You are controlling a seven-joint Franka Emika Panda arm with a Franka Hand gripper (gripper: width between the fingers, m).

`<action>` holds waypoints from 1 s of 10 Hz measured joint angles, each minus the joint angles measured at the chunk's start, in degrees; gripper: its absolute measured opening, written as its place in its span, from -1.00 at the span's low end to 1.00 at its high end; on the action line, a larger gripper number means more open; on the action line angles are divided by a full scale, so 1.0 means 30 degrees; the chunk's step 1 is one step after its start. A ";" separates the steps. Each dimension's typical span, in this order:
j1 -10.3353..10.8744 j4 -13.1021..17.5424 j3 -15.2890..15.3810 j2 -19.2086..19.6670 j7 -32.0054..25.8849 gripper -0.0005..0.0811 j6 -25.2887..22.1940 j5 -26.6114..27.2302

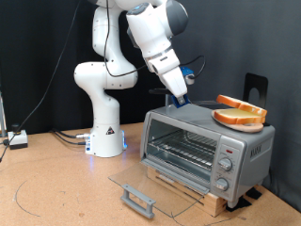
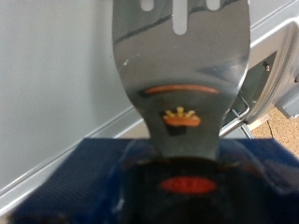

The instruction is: Make a piece of toast with the oven

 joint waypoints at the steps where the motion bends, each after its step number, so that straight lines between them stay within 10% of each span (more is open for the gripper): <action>1: -0.0001 0.0029 -0.0069 -0.0066 0.0000 -0.02 -0.0082 0.0000; 10: -0.0282 -0.0067 0.0734 0.0020 0.0971 -0.02 0.0319 -0.1441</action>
